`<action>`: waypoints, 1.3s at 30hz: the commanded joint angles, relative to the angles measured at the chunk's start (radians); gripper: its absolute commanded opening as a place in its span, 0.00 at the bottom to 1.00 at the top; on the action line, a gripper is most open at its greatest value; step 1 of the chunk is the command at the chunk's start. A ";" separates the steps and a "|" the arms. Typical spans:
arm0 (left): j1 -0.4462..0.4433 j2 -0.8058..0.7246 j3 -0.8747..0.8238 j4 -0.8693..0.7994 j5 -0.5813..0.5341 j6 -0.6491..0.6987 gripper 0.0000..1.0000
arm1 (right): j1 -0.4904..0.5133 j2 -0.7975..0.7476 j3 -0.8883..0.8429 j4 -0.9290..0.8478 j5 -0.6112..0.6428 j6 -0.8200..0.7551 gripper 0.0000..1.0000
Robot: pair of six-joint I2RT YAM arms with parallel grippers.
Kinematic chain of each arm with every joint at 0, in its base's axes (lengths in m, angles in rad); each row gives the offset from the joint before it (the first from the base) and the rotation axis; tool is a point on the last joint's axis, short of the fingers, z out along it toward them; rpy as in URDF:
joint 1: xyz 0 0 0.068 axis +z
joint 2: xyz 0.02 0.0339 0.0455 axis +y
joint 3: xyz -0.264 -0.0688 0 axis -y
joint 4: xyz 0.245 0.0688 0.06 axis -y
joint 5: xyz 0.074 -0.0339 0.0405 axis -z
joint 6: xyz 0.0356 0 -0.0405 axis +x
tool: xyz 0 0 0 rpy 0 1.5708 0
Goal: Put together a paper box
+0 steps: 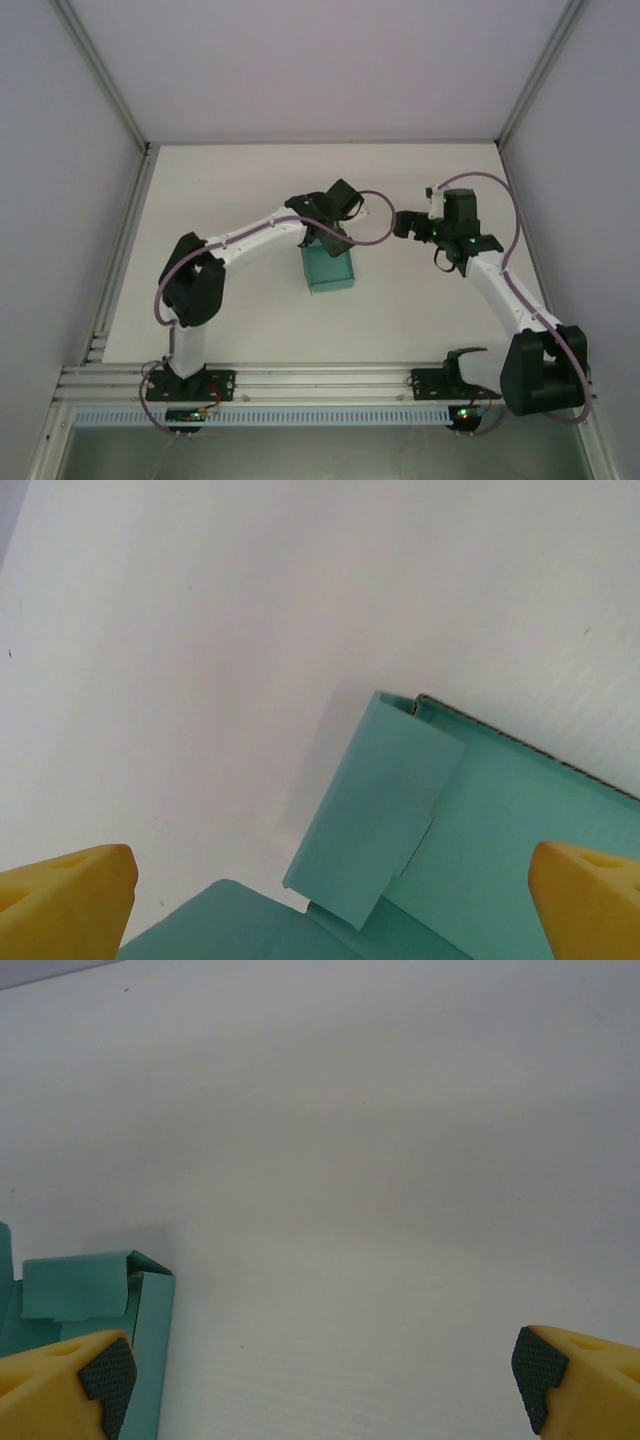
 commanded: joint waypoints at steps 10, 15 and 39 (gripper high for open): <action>-0.002 -0.109 0.314 -0.454 -0.297 -0.651 0.99 | 0.010 0.208 0.172 0.067 -0.057 -0.073 0.99; -0.024 -0.172 0.208 -0.680 -0.183 -1.002 0.99 | 0.027 0.263 0.201 0.058 0.035 -0.042 0.99; 0.071 -0.261 -0.236 0.031 0.014 -0.678 0.00 | 0.103 0.360 0.336 -0.109 -0.188 -0.205 0.96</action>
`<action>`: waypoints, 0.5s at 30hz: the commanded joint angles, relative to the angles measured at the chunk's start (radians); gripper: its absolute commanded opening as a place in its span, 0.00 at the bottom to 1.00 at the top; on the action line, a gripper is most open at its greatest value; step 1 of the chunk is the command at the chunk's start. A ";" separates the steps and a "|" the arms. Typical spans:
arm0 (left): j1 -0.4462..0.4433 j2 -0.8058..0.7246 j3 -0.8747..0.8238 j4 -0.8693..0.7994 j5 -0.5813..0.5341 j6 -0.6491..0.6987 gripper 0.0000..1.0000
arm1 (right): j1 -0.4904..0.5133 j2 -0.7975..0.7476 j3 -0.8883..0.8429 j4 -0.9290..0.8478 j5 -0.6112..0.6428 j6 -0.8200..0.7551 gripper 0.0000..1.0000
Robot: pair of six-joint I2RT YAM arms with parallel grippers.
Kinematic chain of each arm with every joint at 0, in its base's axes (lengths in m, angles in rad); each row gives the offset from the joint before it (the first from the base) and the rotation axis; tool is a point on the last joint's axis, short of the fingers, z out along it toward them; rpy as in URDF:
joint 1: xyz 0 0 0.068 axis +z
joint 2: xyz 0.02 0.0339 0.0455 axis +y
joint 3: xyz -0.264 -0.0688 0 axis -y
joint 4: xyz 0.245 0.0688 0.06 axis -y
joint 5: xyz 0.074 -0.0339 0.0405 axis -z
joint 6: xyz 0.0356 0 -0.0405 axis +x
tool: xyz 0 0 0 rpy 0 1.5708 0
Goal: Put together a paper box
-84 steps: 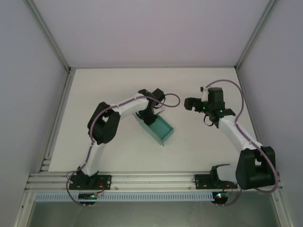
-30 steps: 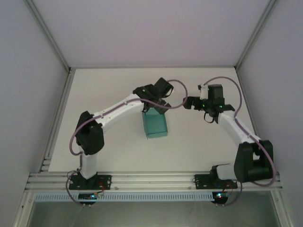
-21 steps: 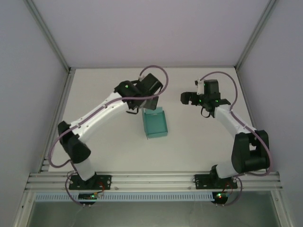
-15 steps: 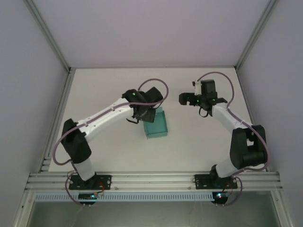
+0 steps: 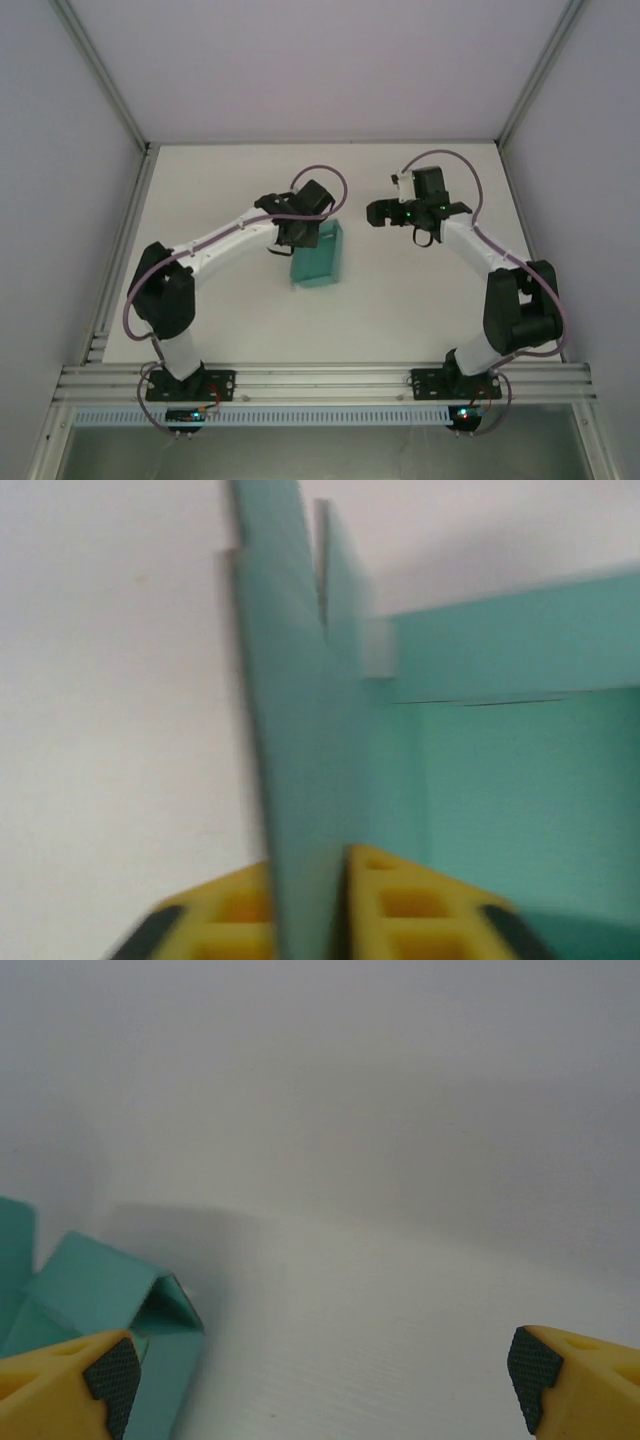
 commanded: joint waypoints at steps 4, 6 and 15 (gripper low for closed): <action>-0.031 -0.161 -0.116 0.302 -0.069 0.344 0.00 | -0.020 0.057 0.200 -0.230 -0.278 -0.180 0.94; -0.076 -0.201 -0.149 0.391 -0.147 0.467 0.00 | -0.025 0.079 0.253 -0.294 -0.344 -0.205 0.92; -0.157 -0.234 -0.196 0.567 -0.185 0.705 0.00 | -0.032 0.198 0.354 -0.407 -0.457 -0.296 0.79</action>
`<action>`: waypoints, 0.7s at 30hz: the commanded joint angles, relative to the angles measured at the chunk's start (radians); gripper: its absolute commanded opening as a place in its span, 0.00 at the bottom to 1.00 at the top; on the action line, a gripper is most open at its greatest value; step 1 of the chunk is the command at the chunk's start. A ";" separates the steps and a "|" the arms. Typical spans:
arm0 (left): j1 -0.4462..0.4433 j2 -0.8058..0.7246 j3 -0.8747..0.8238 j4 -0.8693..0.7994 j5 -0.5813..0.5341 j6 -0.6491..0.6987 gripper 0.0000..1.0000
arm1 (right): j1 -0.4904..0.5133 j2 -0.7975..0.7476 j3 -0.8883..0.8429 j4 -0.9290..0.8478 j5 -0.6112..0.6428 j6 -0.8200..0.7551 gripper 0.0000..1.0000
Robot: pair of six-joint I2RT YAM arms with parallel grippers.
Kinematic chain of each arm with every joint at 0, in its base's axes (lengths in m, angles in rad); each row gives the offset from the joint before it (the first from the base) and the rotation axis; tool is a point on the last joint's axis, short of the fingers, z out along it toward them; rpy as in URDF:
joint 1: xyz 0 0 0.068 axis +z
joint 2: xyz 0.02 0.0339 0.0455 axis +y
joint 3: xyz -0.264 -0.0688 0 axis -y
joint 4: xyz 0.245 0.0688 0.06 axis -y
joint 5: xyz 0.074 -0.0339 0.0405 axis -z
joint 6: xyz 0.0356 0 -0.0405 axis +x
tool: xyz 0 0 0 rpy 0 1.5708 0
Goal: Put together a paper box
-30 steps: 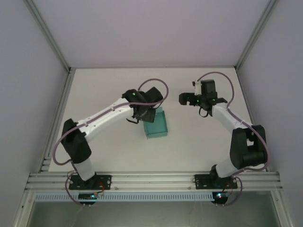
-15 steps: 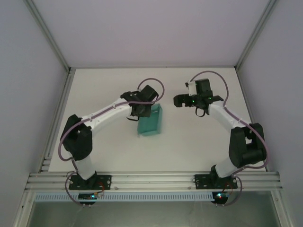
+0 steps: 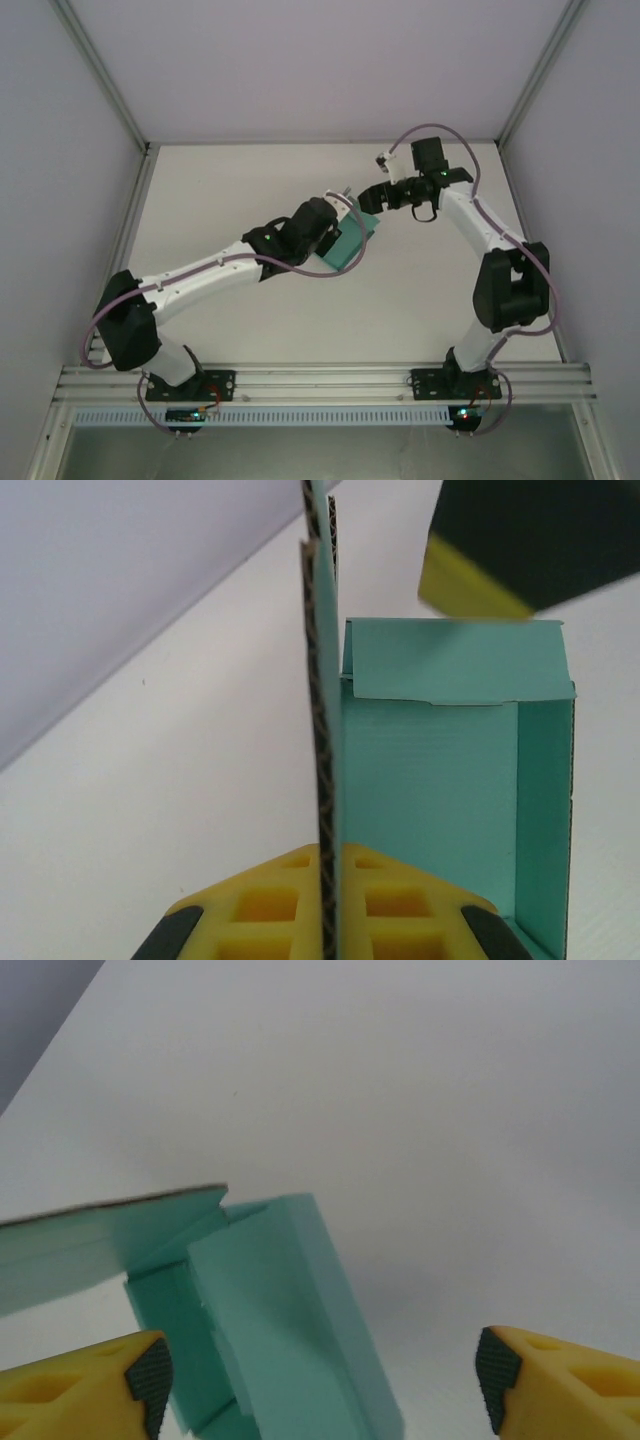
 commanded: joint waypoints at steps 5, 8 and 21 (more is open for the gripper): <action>0.009 -0.025 0.007 0.070 -0.002 0.085 0.00 | -0.036 0.085 0.033 -0.127 -0.147 -0.174 0.61; 0.011 -0.028 0.000 0.055 0.004 0.067 0.00 | -0.047 0.099 0.017 -0.140 -0.174 -0.219 0.59; 0.069 0.013 0.035 -0.022 0.168 -0.062 0.00 | 0.043 0.093 -0.066 0.003 0.064 -0.211 0.40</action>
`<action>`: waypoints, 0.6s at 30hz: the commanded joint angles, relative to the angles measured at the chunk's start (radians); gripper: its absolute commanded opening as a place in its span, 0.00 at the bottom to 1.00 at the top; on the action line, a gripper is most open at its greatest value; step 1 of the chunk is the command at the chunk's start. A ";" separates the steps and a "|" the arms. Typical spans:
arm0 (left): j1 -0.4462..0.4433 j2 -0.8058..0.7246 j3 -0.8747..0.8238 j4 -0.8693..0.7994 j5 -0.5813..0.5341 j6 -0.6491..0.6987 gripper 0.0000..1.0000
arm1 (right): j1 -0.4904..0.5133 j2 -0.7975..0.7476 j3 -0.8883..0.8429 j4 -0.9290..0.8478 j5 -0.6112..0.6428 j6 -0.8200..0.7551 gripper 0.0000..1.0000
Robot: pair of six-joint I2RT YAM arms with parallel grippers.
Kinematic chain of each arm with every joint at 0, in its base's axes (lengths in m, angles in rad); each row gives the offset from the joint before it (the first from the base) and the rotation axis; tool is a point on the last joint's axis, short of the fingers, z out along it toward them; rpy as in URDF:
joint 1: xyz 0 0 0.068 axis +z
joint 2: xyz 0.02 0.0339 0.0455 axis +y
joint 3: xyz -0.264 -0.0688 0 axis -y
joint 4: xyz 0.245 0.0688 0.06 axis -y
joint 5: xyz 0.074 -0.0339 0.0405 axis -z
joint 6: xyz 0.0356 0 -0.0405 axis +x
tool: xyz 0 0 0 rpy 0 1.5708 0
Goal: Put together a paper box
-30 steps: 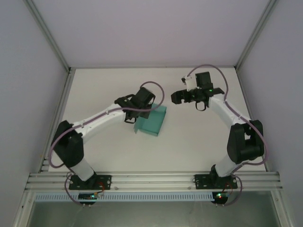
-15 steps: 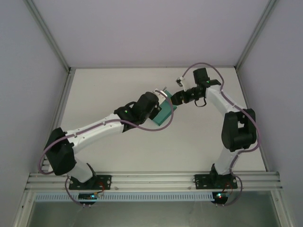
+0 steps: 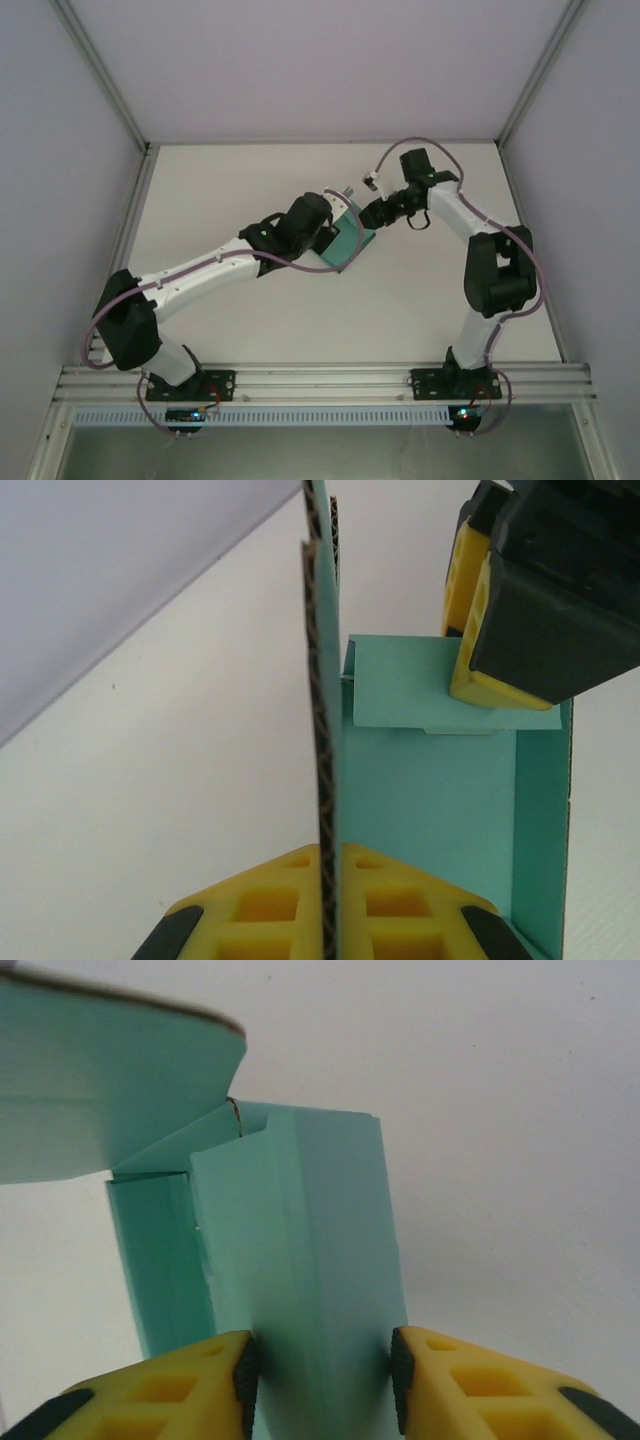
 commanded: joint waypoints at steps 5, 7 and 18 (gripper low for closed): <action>0.045 0.006 0.034 -0.014 0.148 -0.063 0.00 | 0.085 0.000 -0.099 0.170 0.287 0.061 0.29; 0.054 0.008 0.040 -0.024 0.174 -0.070 0.00 | 0.119 0.006 -0.114 0.208 0.390 0.067 0.29; 0.081 0.045 0.069 -0.075 0.272 -0.098 0.00 | 0.216 0.082 -0.128 0.300 0.737 0.096 0.14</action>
